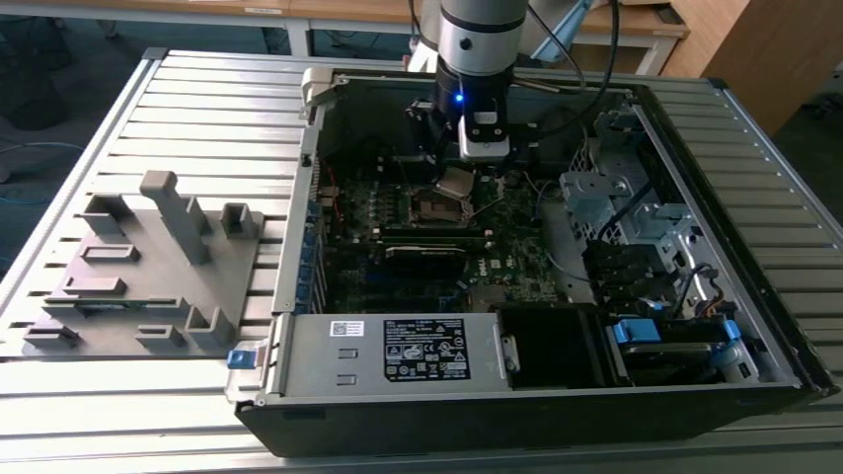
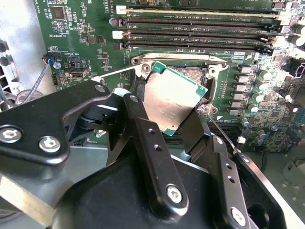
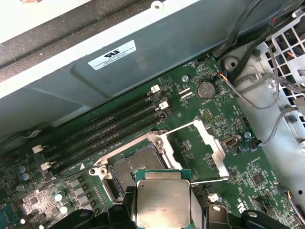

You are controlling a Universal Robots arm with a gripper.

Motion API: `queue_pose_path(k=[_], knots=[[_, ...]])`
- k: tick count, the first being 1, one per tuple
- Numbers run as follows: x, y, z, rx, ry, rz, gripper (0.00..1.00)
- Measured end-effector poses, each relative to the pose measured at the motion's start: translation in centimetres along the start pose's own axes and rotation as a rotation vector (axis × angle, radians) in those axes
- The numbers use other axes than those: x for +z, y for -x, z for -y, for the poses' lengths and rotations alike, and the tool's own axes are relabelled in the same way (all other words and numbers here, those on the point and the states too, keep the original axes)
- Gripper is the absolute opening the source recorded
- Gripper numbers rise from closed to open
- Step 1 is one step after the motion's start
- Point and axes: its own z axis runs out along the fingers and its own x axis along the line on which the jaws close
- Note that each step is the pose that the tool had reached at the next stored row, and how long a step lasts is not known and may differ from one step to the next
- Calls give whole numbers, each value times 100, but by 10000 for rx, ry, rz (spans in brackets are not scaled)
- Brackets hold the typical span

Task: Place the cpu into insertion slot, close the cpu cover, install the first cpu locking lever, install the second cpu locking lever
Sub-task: 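Place the cpu into insertion slot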

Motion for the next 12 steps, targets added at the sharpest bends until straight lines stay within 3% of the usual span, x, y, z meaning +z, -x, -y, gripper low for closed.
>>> queue_pose_path(k=[4,9,12], knots=[[4,0,0,145,-3,7,54],[12,0,1,725,-23,33,54],[13,0,1,775,-24,35,54]])
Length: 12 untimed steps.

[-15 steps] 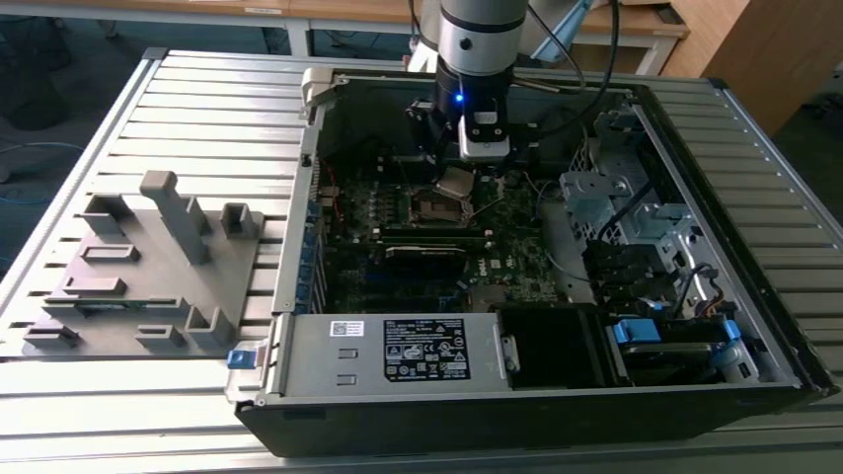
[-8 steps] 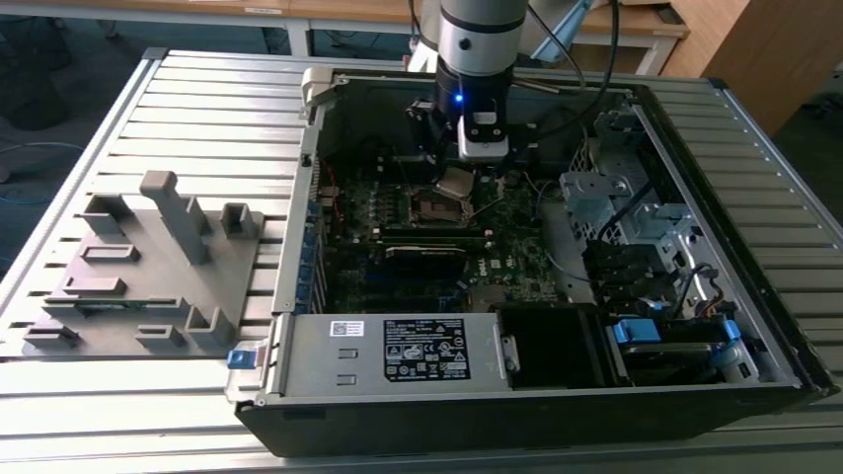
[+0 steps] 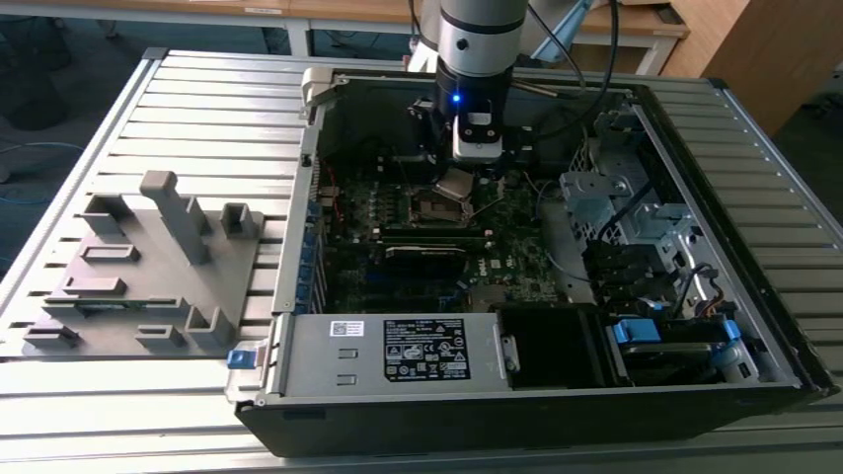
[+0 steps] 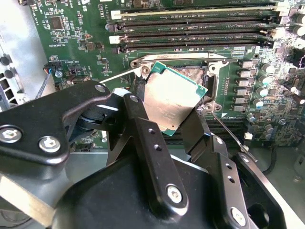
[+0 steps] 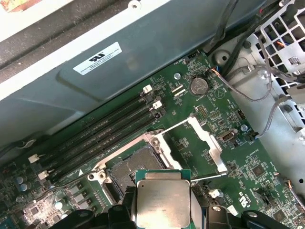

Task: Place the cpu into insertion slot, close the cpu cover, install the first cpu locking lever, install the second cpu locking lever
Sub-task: 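Place the cpu into insertion slot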

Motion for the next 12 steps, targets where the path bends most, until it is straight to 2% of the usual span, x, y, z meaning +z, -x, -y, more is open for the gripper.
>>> queue_pose_path(k=[12], knots=[[11,0,0,105,-3,5,54]])
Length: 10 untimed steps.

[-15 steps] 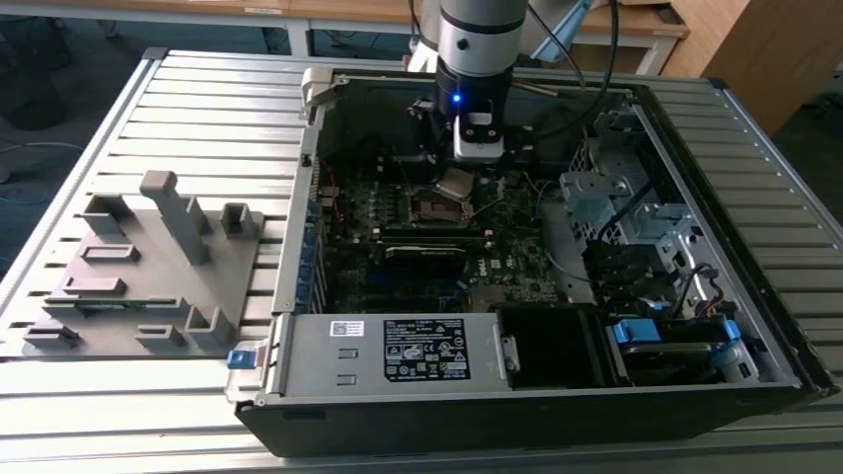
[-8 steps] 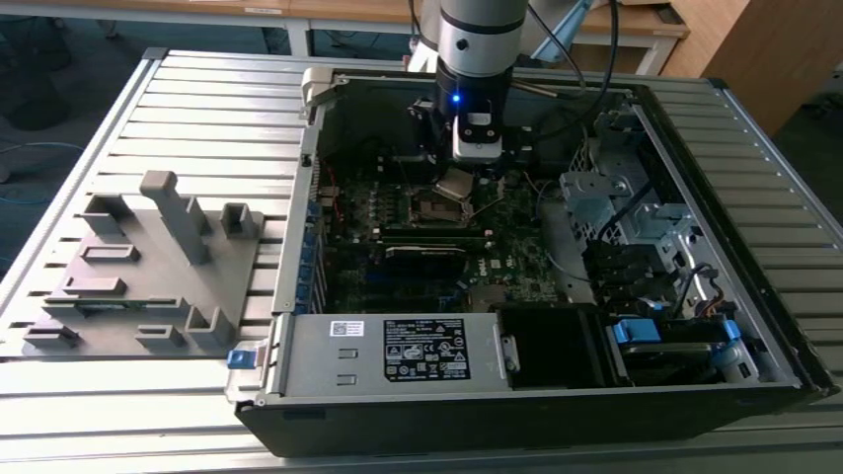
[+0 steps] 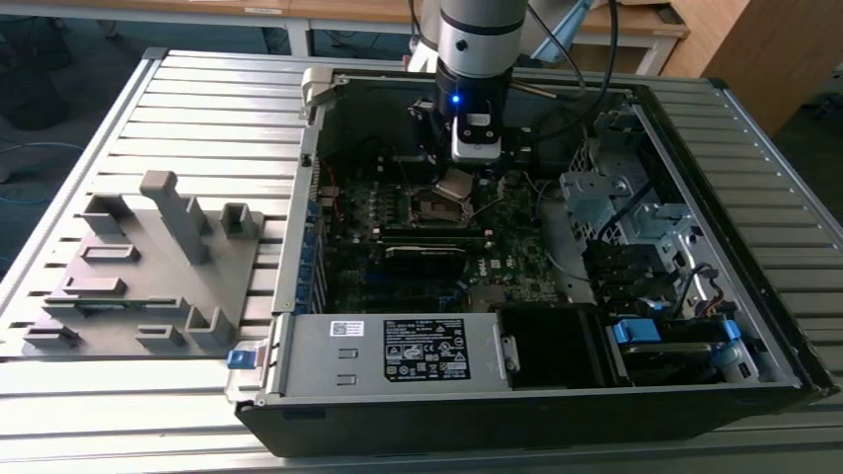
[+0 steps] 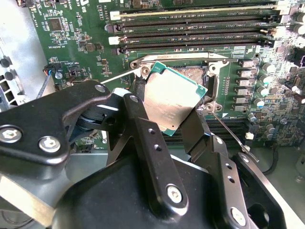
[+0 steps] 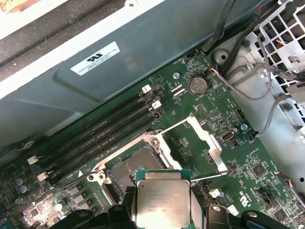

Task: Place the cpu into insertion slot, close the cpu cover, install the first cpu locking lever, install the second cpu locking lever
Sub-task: 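Place the cpu into insertion slot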

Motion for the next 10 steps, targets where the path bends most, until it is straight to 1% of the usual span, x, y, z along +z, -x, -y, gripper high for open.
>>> queue_pose_path(k=[10], knots=[[14,0,1,1,-1,0,54]])
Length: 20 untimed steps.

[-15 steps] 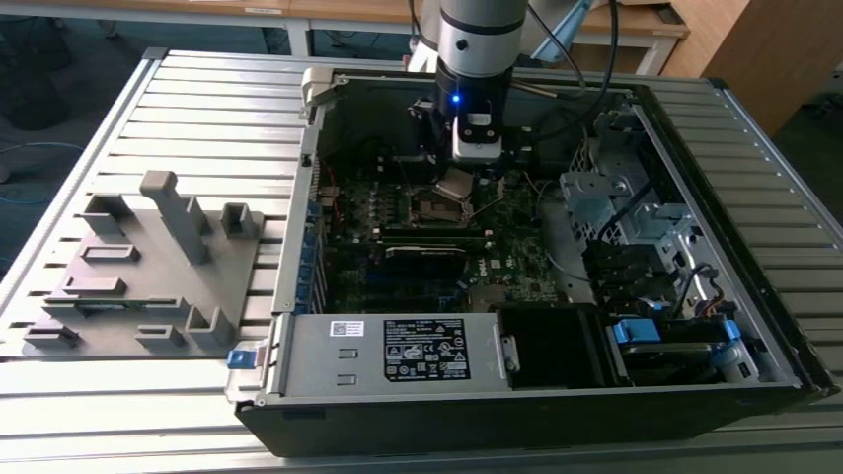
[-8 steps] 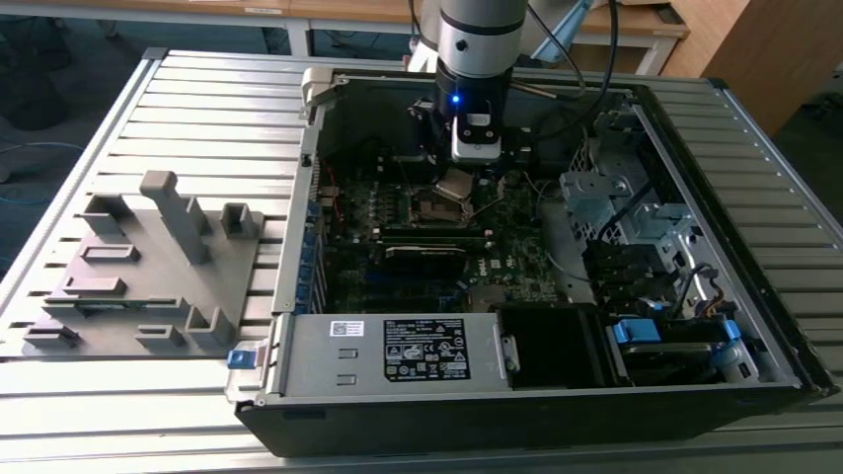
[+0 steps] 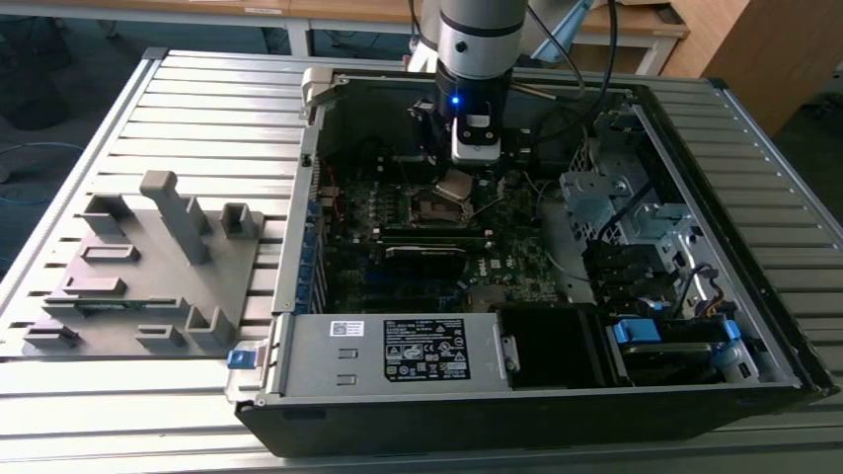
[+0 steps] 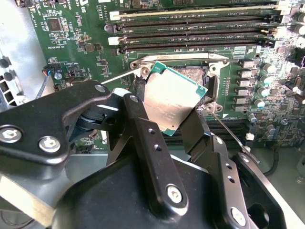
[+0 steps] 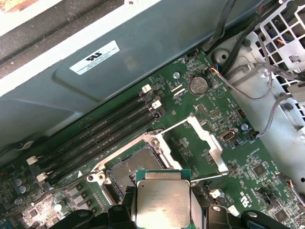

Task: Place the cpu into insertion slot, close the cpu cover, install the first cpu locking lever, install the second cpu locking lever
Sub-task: 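Place the cpu into insertion slot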

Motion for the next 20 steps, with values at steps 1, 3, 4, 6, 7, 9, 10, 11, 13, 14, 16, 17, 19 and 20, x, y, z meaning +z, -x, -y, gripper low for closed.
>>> queue_pose_path(k=[1,3,4,6,7,9,10,11,13,14,16,17,19,20], knots=[[5,0,0,0,0,0,54],[5,0,0,0,0,0,54],[8,0,0,0,2,0,54],[12,0,1,0,2,0,54],[25,-1,1,0,-1,0,54],[34,-1,2,0,0,0,54],[35,-1,2,0,-1,0,54],[37,-1,2,0,1,0,54],[41,-1,2,0,-2,1,54],[41,-1,2,0,-3,1,54],[41,-2,2,1,-7,-4,54],[41,-2,2,2,-10,-9,54],[41,-1,2,1,-16,-19,54],[41,-1,2,1,-20,-24,54]])
